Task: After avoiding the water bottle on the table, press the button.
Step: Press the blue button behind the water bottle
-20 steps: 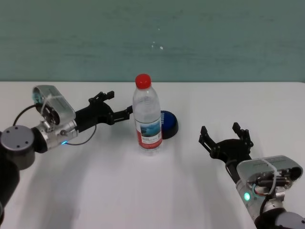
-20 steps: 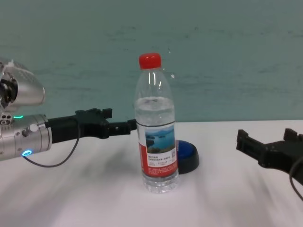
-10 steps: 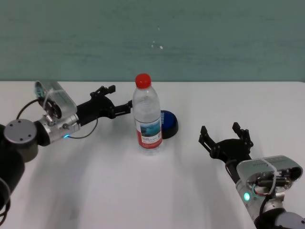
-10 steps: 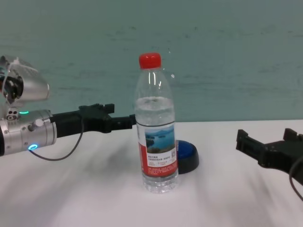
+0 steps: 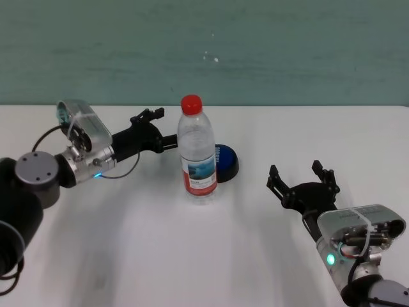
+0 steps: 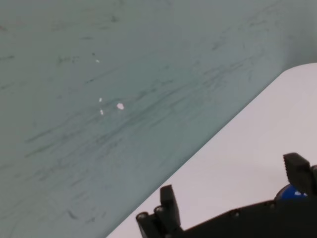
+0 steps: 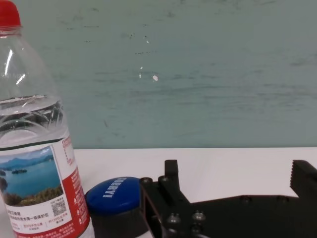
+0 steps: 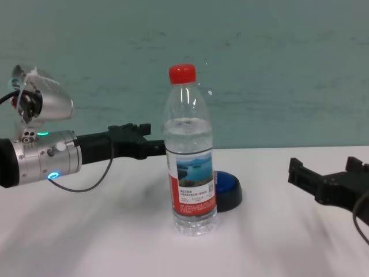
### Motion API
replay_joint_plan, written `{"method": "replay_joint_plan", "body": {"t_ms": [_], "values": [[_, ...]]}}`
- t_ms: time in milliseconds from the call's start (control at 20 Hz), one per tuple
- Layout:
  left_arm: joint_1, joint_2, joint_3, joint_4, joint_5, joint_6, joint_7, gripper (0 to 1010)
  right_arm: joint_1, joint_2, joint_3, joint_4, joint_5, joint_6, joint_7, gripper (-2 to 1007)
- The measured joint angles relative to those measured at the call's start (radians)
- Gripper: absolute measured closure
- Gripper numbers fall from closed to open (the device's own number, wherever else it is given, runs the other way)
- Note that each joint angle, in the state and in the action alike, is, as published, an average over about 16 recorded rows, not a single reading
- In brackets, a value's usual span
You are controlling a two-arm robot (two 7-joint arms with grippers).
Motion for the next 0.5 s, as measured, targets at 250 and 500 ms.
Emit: {"method": "replay_joint_plan", "body": {"t_ms": [250,500], "values": [[0.003,-0.003,-0.005,-0.009,0.009,0.004,0.002,10,0.0,0.0,0.0,0.0,0.0,0.0,0.0,2],[0.039,0.017,-0.013,-0.084,0.014,0.04,0.026,10,0.0,0.0,0.0,0.0,0.0,0.0,0.0,2]]}}
